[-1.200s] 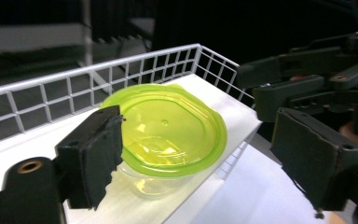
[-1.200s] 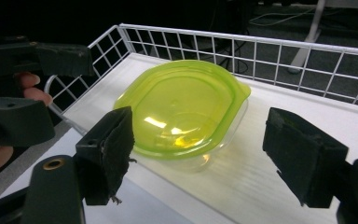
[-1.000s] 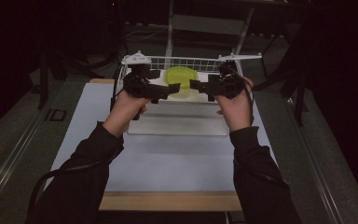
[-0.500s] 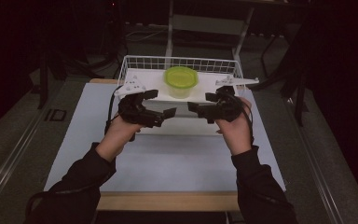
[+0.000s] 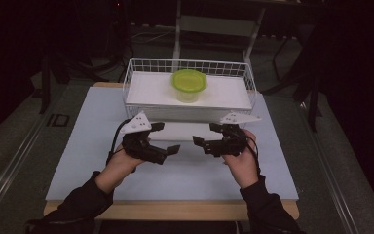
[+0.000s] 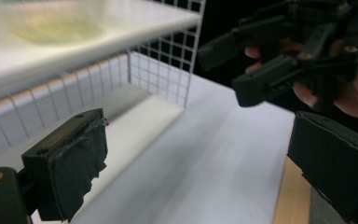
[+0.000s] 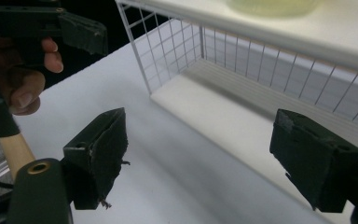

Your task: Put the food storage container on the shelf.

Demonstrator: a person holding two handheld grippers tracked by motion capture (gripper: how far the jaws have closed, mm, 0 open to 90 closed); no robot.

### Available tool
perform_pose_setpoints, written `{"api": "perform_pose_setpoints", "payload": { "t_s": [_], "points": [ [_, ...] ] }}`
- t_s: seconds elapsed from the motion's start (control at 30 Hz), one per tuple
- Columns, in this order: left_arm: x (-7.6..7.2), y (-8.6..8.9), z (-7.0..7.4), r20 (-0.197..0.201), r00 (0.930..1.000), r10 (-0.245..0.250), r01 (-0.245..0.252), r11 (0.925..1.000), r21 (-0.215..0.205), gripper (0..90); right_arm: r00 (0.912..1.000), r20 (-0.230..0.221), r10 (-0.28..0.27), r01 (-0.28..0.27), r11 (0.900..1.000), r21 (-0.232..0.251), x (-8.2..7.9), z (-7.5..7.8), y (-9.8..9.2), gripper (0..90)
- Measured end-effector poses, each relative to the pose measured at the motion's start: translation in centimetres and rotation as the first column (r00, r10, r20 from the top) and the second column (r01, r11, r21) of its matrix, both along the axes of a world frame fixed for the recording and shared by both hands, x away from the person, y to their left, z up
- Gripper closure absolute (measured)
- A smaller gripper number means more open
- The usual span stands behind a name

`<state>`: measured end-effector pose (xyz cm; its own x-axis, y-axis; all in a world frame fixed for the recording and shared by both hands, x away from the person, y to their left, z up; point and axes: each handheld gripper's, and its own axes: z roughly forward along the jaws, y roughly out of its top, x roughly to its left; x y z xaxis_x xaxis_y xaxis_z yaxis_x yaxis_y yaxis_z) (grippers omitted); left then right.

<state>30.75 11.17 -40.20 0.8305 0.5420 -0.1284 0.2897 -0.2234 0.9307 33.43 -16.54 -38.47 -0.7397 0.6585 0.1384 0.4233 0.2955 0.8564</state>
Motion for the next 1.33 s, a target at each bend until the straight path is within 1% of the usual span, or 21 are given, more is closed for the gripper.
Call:
{"api": "perform_pose_setpoints", "payload": {
  "t_s": [0.07,0.13,0.17,0.2,0.23,0.27,0.3,0.37,0.43,0.47,0.5,0.57,0.63,0.87,0.9,0.93,1.03,1.1,1.13,1.2,1.33],
  "points": [
    [-0.7,-0.2,-1.1,-0.011,0.9997,-0.020,0.020,0.9998,0.003,5.2,1.0000,0.009,0.002,-0.002,1.000,0.000,-0.5,-1.3,-0.2,18.5],
    [-0.9,-0.2,-1.4,-0.009,0.9997,-0.022,0.022,0.9997,0.010,5.3,0.9999,0.014,0.005,-0.005,1.000,0.003,-0.8,-2.0,-0.3,18.6],
    [-1.3,-0.4,-2.2,-0.011,0.9994,-0.032,0.032,0.9989,0.033,5.2,0.9999,0.011,0.010,-0.010,1.000,0.001,-1.0,-2.6,-0.3,18.6],
    [-1.3,-0.4,-2.2,-0.011,0.9994,-0.032,0.032,0.9989,0.033,5.2,0.9999,0.011,0.010,-0.010,1.000,0.001,-1.0,-2.6,-0.3,18.6],
    [-1.5,-0.5,-2.9,-0.019,0.9991,-0.037,0.038,0.9987,0.034,5.2,0.9997,0.008,0.022,-0.022,1.000,-0.005,-1.4,-3.5,-0.4,18.6],
    [-1.5,-0.5,-2.9,-0.019,0.9991,-0.037,0.038,0.9987,0.034,5.2,0.9997,0.008,0.022,-0.022,1.000,-0.005,-1.4,-3.5,-0.4,18.6],
    [-1.8,-0.5,-3.7,-0.025,0.9988,-0.043,0.044,0.9981,0.042,5.2,0.9995,0.006,0.031,-0.031,0.999,-0.013,-1.7,-4.3,-0.5,18.6],
    [-1.9,-0.6,-4.4,-0.039,0.9981,-0.049,0.051,0.9972,0.054,5.2,0.9992,0.015,0.036,-0.036,0.999,-0.025,-2.2,-5.2,-0.6,18.6],
    [-1.9,-0.6,-4.4,-0.039,0.9981,-0.049,0.051,0.9972,0.054,5.2,0.9992,0.015,0.038,-0.037,0.999,-0.033,-2.3,-5.6,-0.7,18.6],
    [-2.1,-0.7,-5.5,-0.052,0.9973,-0.052,0.056,0.9963,0.065,5.2,0.9989,0.014,0.045,-0.045,0.998,-0.036,-2.5,-6.2,-0.9,18.6],
    [-2.1,-0.6,-5.8,-0.057,0.9970,-0.052,0.055,0.9962,0.067,5.2,0.9989,0.011,0.046,-0.045,0.998,-0.038,-2.6,-6.5,-1.0,18.6],
    [-2.3,-0.5,-6.3,-0.066,0.9966,-0.050,0.054,0.9963,0.067,5.2,0.9991,0.007,0.043,-0.042,0.998,-0.050,-2.7,-6.9,-1.2,18.6],
    [-2.4,-0.4,-6.8,-0.069,0.9966,-0.046,0.052,0.9959,0.075,5.3,0.9991,-0.001,0.043,-0.042,0.998,-0.048,-2.8,-7.2,-1.4,18.6],
    [-2.8,0.1,-8.1,-0.059,0.9977,-0.033,0.037,0.9960,0.081,5.3,0.9997,0.003,0.026,-0.026,0.997,-0.071,-2.8,-8.1,-1.9,18.7],
    [-2.9,0.1,-8.3,-0.056,0.9979,-0.032,0.037,0.9954,0.089,5.2,0.9997,0.005,0.026,-0.025,0.997,-0.070,-2.8,-8.2,-1.9,18.7],
    [-3.1,0.0,-8.8,-0.048,0.9984,-0.030,0.035,0.9925,0.117,5.2,0.9997,0.010,0.023,-0.022,0.997,-0.077,-2.8,-8.4,-1.9,18.7],
    [-3.2,0.0,-9.0,-0.046,0.9985,-0.031,0.037,0.9915,0.125,5.2,0.9996,0.012,0.027,-0.026,0.997,-0.076,-2.8,-8.7,-1.9,18.6],
    [-3.2,0.2,-9.1,-0.052,0.9982,-0.028,0.034,0.9928,0.115,5.2,0.9995,0.006,0.032,-0.032,0.995,-0.090,-2.7,-9.1,-1.7,18.6],
    [-3.3,0.1,-9.2,-0.027,0.9993,-0.024,0.028,0.9892,0.144,5.2,0.9993,0.000,0.037,-0.037,0.995,-0.097,-2.6,-9.4,-1.5,18.6],
    [-3.4,0.2,-9.2,-0.019,0.9995,-0.024,0.026,0.9892,0.144,5.2,0.9992,0.002,0.039,-0.039,0.994,-0.104,-2.6,-9.5,-1.4,18.6],
    [-3.4,0.2,-9.2,-0.022,0.9994,-0.027,0.029,0.9896,0.141,5.2,0.9992,-0.003,0.039,-0.039,0.993,-0.113,-2.5,-9.8,-1.5,18.6]
  ]
}}
